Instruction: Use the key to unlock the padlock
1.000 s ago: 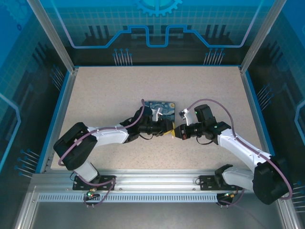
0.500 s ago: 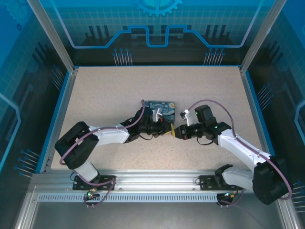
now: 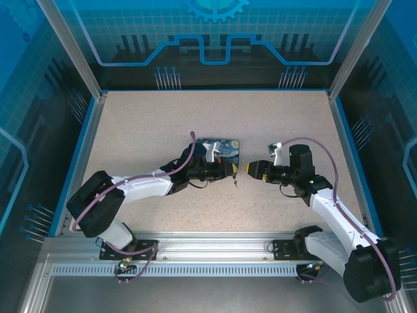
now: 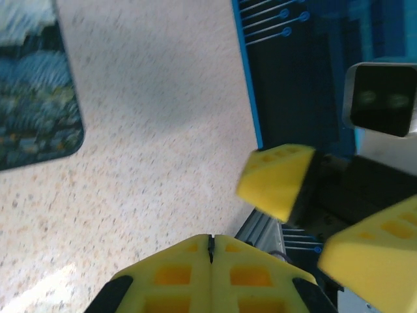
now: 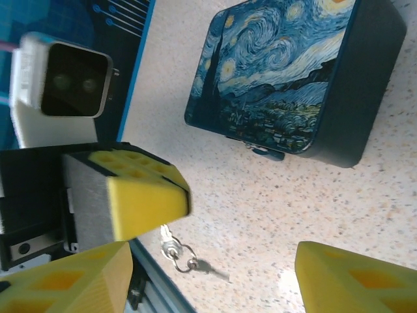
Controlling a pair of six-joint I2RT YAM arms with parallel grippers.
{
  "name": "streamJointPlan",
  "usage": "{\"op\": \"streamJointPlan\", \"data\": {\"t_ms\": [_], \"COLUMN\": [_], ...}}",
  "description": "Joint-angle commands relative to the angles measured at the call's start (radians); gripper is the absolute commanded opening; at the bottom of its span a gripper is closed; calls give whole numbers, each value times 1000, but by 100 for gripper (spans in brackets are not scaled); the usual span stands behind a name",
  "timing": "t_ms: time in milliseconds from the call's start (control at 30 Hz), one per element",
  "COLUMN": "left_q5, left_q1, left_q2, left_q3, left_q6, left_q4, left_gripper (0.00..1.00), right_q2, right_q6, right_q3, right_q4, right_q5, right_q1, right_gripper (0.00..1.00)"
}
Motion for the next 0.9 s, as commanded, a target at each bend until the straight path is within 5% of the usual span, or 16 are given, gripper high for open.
{"op": "streamJointPlan", "data": {"t_ms": [0, 500, 867], "left_q5": [-75, -274, -387], "left_q1": [10, 10, 8], "left_q2": [-54, 31, 79], "left_q3": [-40, -212, -228], "left_q6": [61, -147, -204], "left_q4": [117, 718, 821], "left_gripper": [0, 0, 0], "right_q2": [0, 69, 174], "right_q6": [144, 380, 591], "right_q3": [-39, -66, -78], "right_q4": [188, 509, 731], "right_q5": [-61, 79, 316], "right_q1": [-10, 116, 229], "right_gripper": [65, 57, 56]}}
